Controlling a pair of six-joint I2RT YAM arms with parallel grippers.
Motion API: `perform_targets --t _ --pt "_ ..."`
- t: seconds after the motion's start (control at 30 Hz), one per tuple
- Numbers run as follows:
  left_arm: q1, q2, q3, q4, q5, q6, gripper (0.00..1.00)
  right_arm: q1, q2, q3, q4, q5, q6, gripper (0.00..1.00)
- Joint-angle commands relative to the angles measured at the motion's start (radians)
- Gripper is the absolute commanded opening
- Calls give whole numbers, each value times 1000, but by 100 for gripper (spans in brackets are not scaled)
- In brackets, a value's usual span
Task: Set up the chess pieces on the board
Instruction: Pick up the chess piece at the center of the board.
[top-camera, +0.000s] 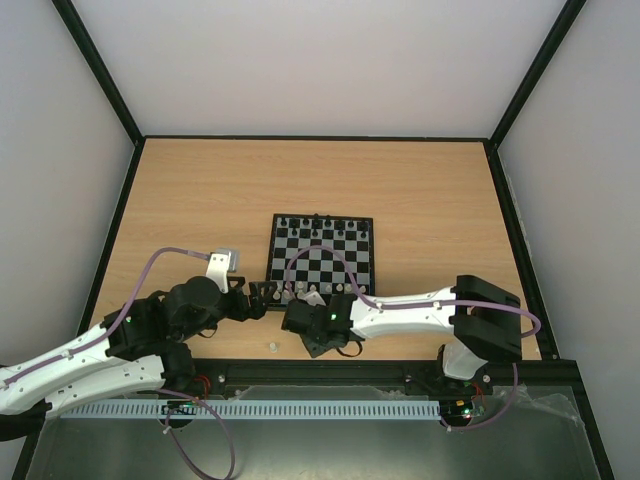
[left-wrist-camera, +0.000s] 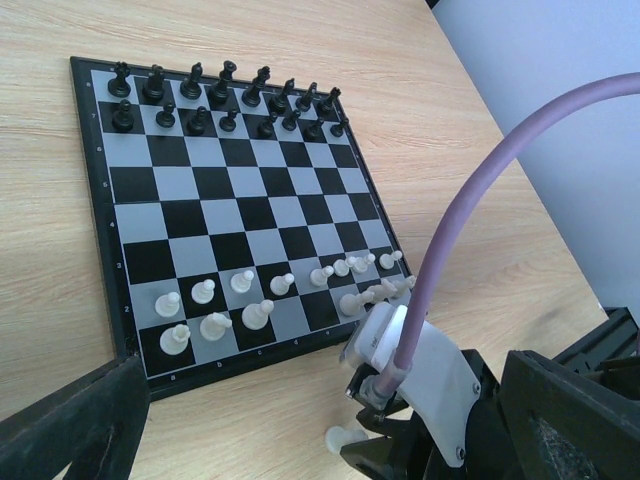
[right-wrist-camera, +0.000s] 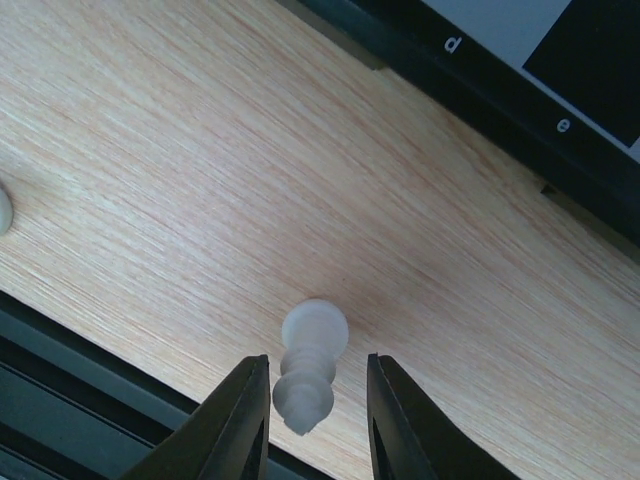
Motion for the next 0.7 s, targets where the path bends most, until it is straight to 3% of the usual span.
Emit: perform_targets --t 0.0,0.47,0.67 --pt "-3 -8 -13 5 4 11 99 -19 5 13 -8 -14 -26 28" --pt "-3 -12 -14 4 6 10 99 -31 18 29 -31 -16 -40 6" --pt "-3 -12 -12 6 8 13 99 -35 -2 55 -72 18 -45 4"
